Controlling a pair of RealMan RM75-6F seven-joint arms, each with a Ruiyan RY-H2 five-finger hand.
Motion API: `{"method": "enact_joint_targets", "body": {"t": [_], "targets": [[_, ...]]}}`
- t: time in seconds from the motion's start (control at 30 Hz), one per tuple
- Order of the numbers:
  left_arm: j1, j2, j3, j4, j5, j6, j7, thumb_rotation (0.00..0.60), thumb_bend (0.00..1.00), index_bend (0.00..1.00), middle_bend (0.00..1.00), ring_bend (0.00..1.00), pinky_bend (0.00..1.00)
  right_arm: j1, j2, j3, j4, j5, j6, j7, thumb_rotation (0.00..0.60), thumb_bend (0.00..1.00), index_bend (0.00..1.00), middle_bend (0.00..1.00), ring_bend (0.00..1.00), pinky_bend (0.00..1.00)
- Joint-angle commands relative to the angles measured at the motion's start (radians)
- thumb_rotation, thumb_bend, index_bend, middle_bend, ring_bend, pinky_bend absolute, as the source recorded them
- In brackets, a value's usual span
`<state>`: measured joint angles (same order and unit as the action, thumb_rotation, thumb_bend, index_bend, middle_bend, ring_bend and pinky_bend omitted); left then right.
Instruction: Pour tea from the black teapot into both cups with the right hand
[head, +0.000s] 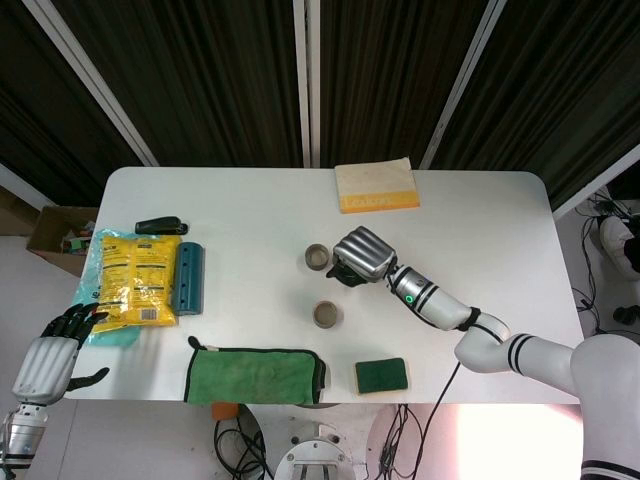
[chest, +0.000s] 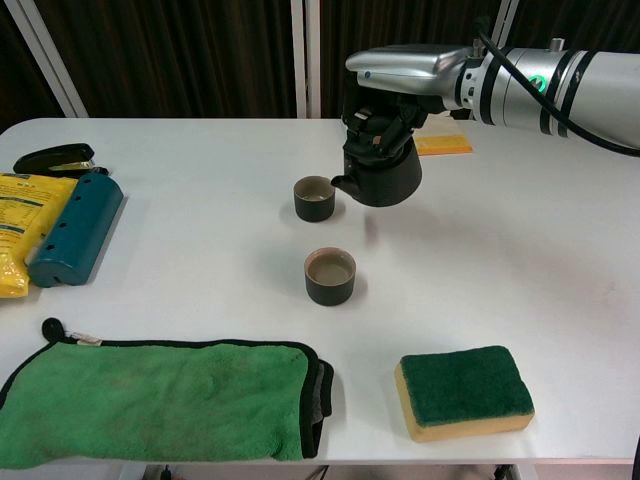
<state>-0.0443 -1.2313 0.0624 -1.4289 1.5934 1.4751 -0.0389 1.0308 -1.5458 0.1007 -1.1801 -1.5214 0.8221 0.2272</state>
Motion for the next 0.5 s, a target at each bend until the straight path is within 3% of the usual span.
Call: {"method": "enact_joint_targets", "body": {"t": [0.03,0.5], "targets": [[0.000,0.000,0.000,0.000,-0.002,-0.002,0.001,0.600,0.07,0.21,0.11,0.09,0.22,0.022,-0.036,0.015,0.063,0.013,-0.027,0.014,0.600,0.48,1.00,1.00,1.00,0.77],[0.001,0.000,-0.001,0.013,-0.014,-0.010,-0.014,0.600,0.07,0.21,0.11,0.09,0.22,0.080,-0.136,0.033,0.240,0.016,-0.075,0.056,0.600,0.48,1.00,1.00,1.00,0.77]]}}
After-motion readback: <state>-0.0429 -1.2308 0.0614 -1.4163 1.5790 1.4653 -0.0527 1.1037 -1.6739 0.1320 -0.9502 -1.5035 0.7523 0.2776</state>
